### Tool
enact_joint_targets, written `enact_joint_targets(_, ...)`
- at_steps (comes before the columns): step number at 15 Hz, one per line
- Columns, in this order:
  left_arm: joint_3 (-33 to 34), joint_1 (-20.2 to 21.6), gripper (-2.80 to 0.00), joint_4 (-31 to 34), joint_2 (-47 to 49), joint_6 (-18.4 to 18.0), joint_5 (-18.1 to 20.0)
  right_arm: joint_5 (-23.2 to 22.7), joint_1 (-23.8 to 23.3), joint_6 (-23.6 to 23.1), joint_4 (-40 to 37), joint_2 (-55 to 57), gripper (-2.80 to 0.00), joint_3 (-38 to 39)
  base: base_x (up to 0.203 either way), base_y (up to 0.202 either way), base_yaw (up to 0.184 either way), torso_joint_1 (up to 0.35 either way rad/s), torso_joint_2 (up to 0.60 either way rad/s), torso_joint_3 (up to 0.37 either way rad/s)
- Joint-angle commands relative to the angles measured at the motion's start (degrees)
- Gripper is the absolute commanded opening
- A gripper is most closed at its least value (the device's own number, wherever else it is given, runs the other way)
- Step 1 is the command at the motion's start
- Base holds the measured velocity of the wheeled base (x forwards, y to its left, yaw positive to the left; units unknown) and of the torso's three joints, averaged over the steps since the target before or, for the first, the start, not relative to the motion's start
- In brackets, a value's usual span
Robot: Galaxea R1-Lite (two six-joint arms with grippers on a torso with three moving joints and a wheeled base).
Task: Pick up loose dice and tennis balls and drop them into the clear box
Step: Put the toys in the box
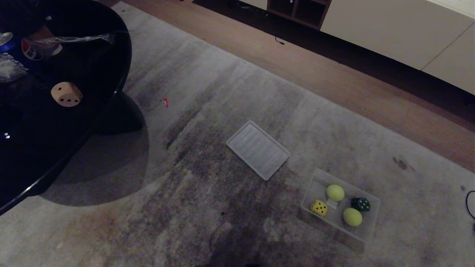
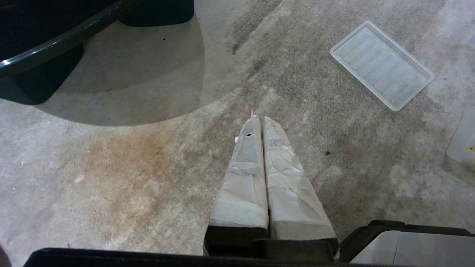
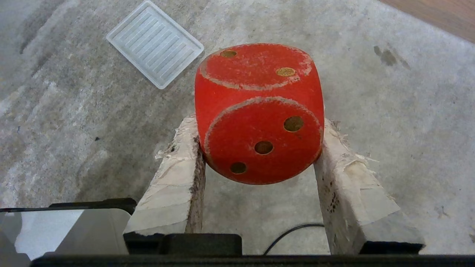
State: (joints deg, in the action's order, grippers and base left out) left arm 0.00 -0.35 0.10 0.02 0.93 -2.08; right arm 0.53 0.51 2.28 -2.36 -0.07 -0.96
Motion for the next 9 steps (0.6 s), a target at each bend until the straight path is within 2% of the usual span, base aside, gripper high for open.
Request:
enact_joint_targets(1,0.1,0.0,-2.8,-0.1,0.1,0.1,0.0,0.0,0.0,-0.1,0.0,0.1,-2.8,0.0,0.0,0.0,0.0,0.0,0.0,0.0)
enact_joint_targets(3,0.1,0.0,-2.8,0.0,0.1,0.1,-0.1,0.0,0.0,0.0,0.0,0.1,-2.8,0.0,0.0,0.0,0.0,0.002,0.01,-0.088)
enact_joint_targets(9,0.1,0.0,-2.8,0.0,0.1,0.0,-0.1,0.0,0.0,0.0,0.0,0.1,-2.8,0.0,0.0,0.0,0.0,0.002,0.0,-0.196)
